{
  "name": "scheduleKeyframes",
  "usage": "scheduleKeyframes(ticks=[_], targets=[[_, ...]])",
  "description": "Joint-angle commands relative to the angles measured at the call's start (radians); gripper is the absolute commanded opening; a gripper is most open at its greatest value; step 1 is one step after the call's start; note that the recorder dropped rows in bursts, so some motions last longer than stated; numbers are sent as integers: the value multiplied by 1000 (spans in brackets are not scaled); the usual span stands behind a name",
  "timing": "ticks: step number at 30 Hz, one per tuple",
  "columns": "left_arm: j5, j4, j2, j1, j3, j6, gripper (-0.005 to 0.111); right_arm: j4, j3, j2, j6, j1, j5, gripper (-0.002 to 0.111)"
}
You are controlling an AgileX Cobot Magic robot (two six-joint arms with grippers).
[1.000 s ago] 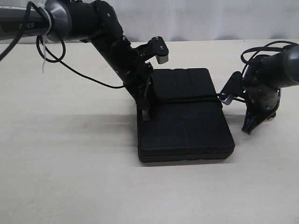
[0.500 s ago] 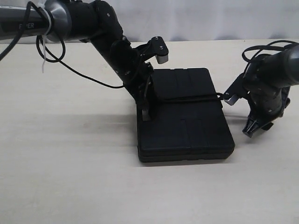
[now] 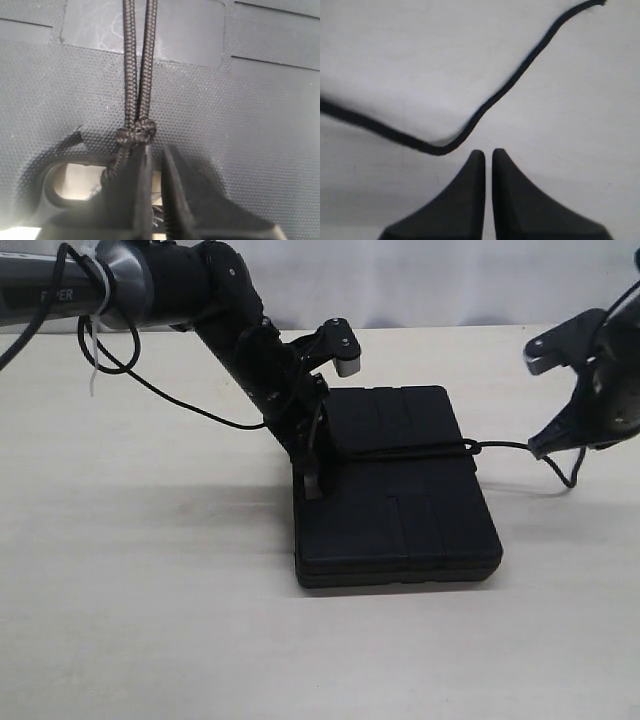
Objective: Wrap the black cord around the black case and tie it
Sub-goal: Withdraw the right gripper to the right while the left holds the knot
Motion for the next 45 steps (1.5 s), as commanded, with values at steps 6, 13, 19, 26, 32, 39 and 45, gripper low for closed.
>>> scheduleKeyframes(ticks=[6, 13, 19, 26, 32, 39, 45], targets=[[4, -14, -5, -9, 1, 4, 8, 756, -223, 173, -377, -344, -89, 4], [-3, -31, -5, -9, 1, 4, 8, 965, -302, 324, -525, -374, -179, 4], [-3, -33, -5, -9, 1, 4, 8, 933, -302, 412, -514, -374, -199, 4], [2, -34, -5, -9, 1, 4, 8, 537, -283, 437, -219, -388, -108, 4], [0, -33, -5, -9, 1, 4, 8, 475, -241, 437, -147, -420, -75, 4], [0, -33, -5, -9, 1, 4, 8, 619, -241, 293, -290, -420, -44, 4], [-2, -33, -5, -9, 1, 6, 8, 762, -244, 118, -521, -420, 90, 33]])
